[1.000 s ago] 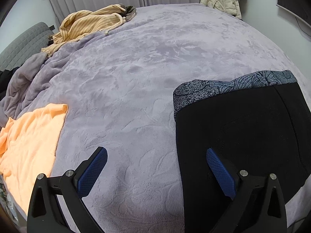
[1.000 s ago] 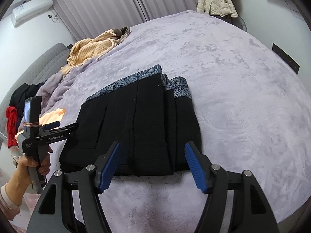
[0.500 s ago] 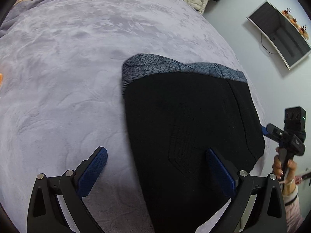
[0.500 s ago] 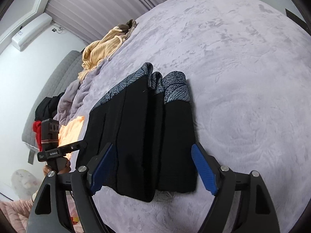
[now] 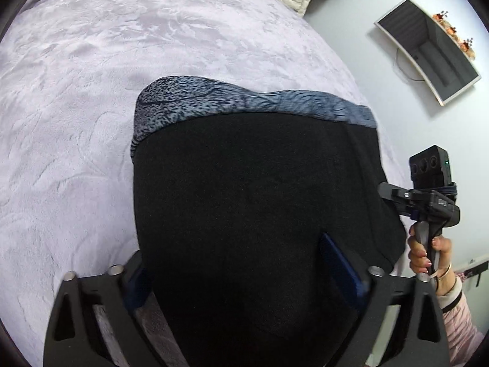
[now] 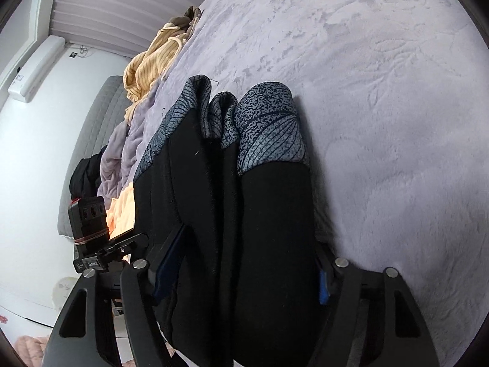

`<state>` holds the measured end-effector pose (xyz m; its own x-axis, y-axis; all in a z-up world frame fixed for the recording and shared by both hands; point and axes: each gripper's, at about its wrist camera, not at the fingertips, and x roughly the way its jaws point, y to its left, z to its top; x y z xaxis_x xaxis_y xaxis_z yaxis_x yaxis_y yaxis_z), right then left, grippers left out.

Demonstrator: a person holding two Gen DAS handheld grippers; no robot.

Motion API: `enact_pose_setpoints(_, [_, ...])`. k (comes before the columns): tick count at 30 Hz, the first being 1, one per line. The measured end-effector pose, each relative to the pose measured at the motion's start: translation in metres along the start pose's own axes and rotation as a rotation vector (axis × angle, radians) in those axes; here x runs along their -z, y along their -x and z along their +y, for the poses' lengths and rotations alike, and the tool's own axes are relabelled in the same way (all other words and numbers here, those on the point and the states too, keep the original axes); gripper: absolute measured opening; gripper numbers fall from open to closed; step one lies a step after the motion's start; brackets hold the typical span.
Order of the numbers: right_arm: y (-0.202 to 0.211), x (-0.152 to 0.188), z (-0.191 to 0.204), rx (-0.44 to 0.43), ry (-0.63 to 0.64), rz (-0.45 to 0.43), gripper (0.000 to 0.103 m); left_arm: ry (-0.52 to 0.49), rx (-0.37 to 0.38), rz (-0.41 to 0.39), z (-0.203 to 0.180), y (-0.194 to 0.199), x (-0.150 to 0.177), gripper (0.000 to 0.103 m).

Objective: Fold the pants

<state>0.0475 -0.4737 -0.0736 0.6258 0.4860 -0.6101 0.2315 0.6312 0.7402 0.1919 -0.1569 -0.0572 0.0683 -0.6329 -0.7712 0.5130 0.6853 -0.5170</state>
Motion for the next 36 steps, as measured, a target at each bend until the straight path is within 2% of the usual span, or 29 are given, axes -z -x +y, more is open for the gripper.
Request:
enact_pose_setpoints(3, [0.012, 0.007, 0.016, -0.002, -0.008, -0.054, 0.054, -0.022, 0.022, -0.031, -0.011, 0.016, 0.004, 0.077])
enact_pose_setpoints(5, [0.021, 0.011, 0.025, -0.029, -0.016, -0.086, 0.049, -0.016, 0.056, -0.041, -0.016, 0.029, 0.005, 0.075])
enact_pose_setpoints(8, [0.031, 0.02, 0.045, -0.069, -0.009, -0.1, 0.047, 0.001, 0.081, -0.056, -0.02, 0.051, 0.007, 0.075])
enact_pose_setpoints(15, [0.021, 0.038, 0.089, -0.15, -0.001, -0.063, 0.047, -0.014, 0.016, -0.1, -0.007, 0.115, 0.027, 0.075])
enact_pose_setpoints(20, [-0.019, 0.043, 0.12, -0.187, 0.018, -0.02, 0.047, 0.017, -0.053, -0.145, 0.026, 0.155, 0.043, 0.075])
enact_pose_setpoints(22, [-0.037, 0.049, 0.127, -0.177, 0.021, 0.005, 0.047, 0.043, -0.094, -0.157, 0.04, 0.163, 0.05, 0.075])
enact_pose_setpoints(23, [-0.048, 0.052, 0.13, -0.167, 0.02, 0.023, 0.047, 0.05, -0.122, -0.159, 0.047, 0.164, 0.053, 0.075])
enact_pose_setpoints(25, [-0.068, 0.058, 0.136, -0.116, 0.037, 0.063, 0.047, 0.061, -0.24, -0.157, 0.066, 0.158, 0.062, 0.075])
enact_pose_setpoints(27, [-0.085, 0.066, 0.142, 0.024, 0.096, 0.065, 0.052, 0.056, -0.36, -0.151, 0.083, 0.148, 0.072, 0.077])
enact_pose_setpoints(28, [-0.089, 0.068, 0.146, 0.083, 0.131, 0.057, 0.061, 0.054, -0.383, -0.171, 0.089, 0.147, 0.078, 0.09])
enact_pose_setpoints(29, [-0.092, 0.071, 0.151, 0.16, 0.187, 0.04, 0.065, 0.061, -0.392, -0.193, 0.094, 0.148, 0.082, 0.101])
enact_pose_setpoints(30, [-0.094, 0.073, 0.154, 0.211, 0.227, 0.026, 0.068, 0.073, -0.397, -0.206, 0.098, 0.148, 0.085, 0.103])
enact_pose_setpoints(32, [-0.096, 0.076, 0.157, 0.292, 0.272, 0.003, 0.083, 0.086, -0.375, -0.217, 0.102, 0.146, 0.087, 0.103])
enact_pose_setpoints(33, [-0.096, 0.077, 0.157, 0.322, 0.286, -0.009, 0.084, 0.099, -0.37, -0.221, 0.102, 0.143, 0.088, 0.103])
enact_pose_setpoints(34, [-0.095, 0.078, 0.156, 0.321, 0.272, -0.014, 0.084, 0.113, -0.369, -0.223, 0.105, 0.145, 0.099, 0.103])
enact_pose_setpoints(36, [-0.089, 0.082, 0.154, 0.323, 0.236, -0.026, 0.084, 0.104, -0.398, -0.239, 0.095, 0.14, 0.097, 0.103])
